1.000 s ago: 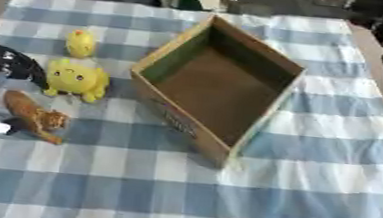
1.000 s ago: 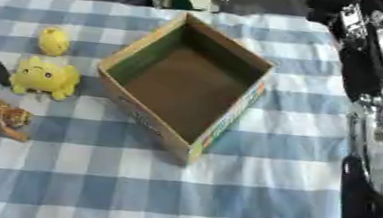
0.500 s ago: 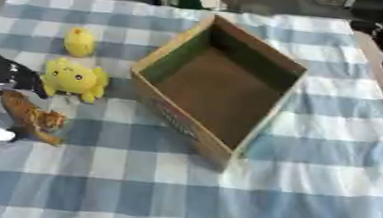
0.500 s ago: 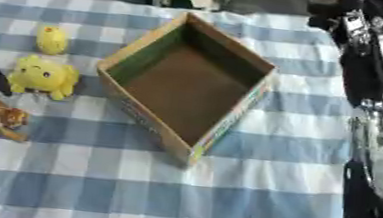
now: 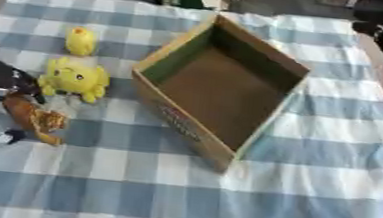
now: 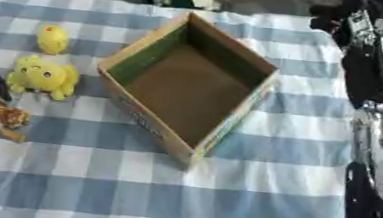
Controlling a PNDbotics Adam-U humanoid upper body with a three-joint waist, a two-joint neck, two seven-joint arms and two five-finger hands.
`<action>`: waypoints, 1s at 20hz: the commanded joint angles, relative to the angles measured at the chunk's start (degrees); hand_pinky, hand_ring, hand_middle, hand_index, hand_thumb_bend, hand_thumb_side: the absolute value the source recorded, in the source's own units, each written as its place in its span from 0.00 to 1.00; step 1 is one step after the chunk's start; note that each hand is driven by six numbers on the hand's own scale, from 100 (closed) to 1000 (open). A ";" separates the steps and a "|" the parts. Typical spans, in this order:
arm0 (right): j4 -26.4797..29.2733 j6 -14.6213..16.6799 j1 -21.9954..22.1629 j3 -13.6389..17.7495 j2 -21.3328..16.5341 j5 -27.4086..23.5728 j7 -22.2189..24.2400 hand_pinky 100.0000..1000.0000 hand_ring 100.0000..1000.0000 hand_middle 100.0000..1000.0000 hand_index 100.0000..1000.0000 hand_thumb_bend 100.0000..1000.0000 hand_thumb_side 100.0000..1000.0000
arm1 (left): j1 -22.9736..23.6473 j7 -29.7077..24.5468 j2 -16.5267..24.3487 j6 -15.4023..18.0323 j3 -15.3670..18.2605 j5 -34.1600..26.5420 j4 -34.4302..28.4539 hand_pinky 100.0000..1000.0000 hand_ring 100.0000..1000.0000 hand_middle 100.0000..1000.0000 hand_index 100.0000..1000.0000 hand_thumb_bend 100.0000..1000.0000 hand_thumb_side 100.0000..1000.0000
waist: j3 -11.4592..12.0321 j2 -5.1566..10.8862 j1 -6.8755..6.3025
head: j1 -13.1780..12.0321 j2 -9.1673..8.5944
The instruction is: Pick up objects on the table and place them in the box.
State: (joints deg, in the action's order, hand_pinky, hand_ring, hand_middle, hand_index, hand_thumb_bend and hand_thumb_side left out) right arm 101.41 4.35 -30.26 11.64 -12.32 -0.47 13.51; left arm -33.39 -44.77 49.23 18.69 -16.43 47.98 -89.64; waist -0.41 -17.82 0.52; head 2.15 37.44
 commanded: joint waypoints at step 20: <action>-0.24 -0.35 0.03 1.06 -1.30 -0.82 0.70 0.80 0.78 0.42 0.83 0.00 0.84 | -1.15 7.89 0.05 -2.19 0.41 1.48 0.04 0.42 0.58 0.41 0.45 0.00 0.17 | 0.25 0.87 0.00 | 0.18 -0.54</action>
State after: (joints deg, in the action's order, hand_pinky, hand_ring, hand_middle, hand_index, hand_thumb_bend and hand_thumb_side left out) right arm 100.60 3.97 -29.70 12.34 -12.36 -1.06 14.10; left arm -33.82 -37.57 47.87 16.90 -16.77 49.89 -88.58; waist -0.26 -18.18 0.76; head 2.19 37.20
